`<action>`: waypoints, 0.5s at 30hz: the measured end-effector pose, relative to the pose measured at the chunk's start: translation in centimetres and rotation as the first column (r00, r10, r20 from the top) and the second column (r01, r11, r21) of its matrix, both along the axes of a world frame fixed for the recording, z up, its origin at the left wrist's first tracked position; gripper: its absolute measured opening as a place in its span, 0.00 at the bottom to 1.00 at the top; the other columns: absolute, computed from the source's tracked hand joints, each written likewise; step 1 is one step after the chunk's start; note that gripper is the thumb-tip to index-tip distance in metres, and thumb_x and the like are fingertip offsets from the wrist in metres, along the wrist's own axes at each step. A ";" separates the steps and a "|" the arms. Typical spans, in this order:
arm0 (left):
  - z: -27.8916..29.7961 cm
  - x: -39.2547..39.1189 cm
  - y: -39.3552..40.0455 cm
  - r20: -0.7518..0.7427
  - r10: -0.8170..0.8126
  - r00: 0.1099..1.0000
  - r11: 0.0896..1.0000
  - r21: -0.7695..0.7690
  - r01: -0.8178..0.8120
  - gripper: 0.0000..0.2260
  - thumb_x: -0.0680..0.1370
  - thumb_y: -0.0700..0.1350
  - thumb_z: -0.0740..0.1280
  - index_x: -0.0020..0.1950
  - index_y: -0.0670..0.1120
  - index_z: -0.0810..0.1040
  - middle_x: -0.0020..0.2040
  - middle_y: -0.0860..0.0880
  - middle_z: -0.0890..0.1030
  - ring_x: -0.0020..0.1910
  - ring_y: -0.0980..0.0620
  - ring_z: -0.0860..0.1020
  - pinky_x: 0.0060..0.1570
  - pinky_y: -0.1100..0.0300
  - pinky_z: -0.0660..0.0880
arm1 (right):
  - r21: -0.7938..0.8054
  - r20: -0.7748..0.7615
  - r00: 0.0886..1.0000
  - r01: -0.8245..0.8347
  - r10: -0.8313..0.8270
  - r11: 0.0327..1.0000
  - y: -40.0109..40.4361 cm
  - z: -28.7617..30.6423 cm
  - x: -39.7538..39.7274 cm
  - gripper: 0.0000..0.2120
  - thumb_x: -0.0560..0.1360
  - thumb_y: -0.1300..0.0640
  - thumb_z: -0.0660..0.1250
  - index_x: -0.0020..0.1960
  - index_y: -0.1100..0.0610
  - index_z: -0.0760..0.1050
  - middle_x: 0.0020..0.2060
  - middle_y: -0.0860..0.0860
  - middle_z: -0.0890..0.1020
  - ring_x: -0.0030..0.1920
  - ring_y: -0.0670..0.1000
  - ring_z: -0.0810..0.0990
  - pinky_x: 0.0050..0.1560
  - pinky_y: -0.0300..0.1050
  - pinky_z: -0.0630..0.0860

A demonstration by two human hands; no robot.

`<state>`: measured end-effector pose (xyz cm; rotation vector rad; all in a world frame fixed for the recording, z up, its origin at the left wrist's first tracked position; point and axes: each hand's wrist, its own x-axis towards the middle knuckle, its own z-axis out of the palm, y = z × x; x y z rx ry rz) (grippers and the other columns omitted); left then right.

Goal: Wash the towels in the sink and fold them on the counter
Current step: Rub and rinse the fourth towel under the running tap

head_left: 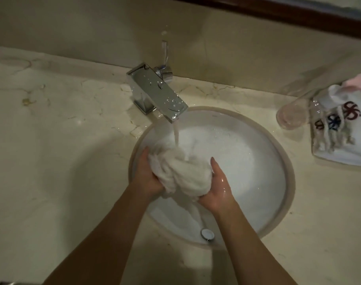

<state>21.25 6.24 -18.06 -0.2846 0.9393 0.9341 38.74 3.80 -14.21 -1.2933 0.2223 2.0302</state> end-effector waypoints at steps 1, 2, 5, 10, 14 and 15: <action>-0.1 0.4 0.0 -0.008 -0.040 0.999 0.999 -0.034 0.040 0.24 0.78 0.59 0.58 0.63 0.43 0.79 0.59 0.41 0.81 0.59 0.42 0.79 0.66 0.50 0.72 | 0.042 0.111 0.991 -0.078 0.073 0.996 0.3 0.7 -0.6 0.27 0.80 0.40 0.61 0.63 0.62 0.81 0.62 0.61 0.82 0.62 0.60 0.81 0.67 0.54 0.74; 0.3 0.7 0.4 -0.062 -0.110 0.992 0.992 -0.062 0.106 0.24 0.79 0.60 0.56 0.62 0.43 0.79 0.57 0.40 0.82 0.57 0.43 0.81 0.63 0.50 0.75 | 0.110 0.255 0.957 -0.170 0.137 0.979 0.8 1.2 -1.2 0.24 0.81 0.43 0.62 0.62 0.61 0.81 0.59 0.60 0.83 0.61 0.59 0.82 0.65 0.53 0.76; 2.0 1.6 2.3 -0.346 -0.243 0.906 0.970 -0.079 0.230 0.26 0.80 0.64 0.57 0.59 0.43 0.79 0.58 0.40 0.82 0.56 0.44 0.81 0.55 0.53 0.76 | 0.253 0.660 0.704 -0.537 0.262 0.805 2.6 2.7 -3.3 0.18 0.83 0.47 0.62 0.54 0.60 0.83 0.48 0.59 0.86 0.52 0.58 0.85 0.55 0.51 0.79; 5.4 3.8 3.1 -0.850 -0.399 0.345 0.745 -0.080 0.663 0.30 0.83 0.63 0.49 0.65 0.42 0.78 0.59 0.44 0.80 0.61 0.47 0.77 0.58 0.58 0.69 | 0.170 0.853 0.504 -0.512 0.134 0.842 7.7 1.6 -5.0 0.19 0.81 0.47 0.58 0.40 0.57 0.78 0.40 0.58 0.83 0.46 0.60 0.82 0.50 0.55 0.78; 4.0 1.8 4.2 -0.757 -0.378 0.533 0.857 -0.069 0.510 0.22 0.85 0.51 0.54 0.66 0.36 0.75 0.62 0.37 0.79 0.62 0.40 0.77 0.47 0.57 0.73 | 0.141 0.896 0.379 -0.736 0.231 0.662 6.9 1.0 -7.4 0.26 0.69 0.37 0.58 0.40 0.58 0.80 0.39 0.57 0.83 0.43 0.58 0.81 0.48 0.56 0.77; 3.9 1.4 4.2 -0.727 -0.358 0.585 0.877 -0.046 0.479 0.22 0.85 0.51 0.53 0.67 0.36 0.74 0.63 0.36 0.78 0.63 0.38 0.77 0.45 0.56 0.74 | 0.178 0.889 0.397 -0.757 0.228 0.628 6.4 0.9 -7.7 0.26 0.71 0.37 0.59 0.38 0.61 0.79 0.35 0.58 0.81 0.40 0.57 0.80 0.45 0.57 0.77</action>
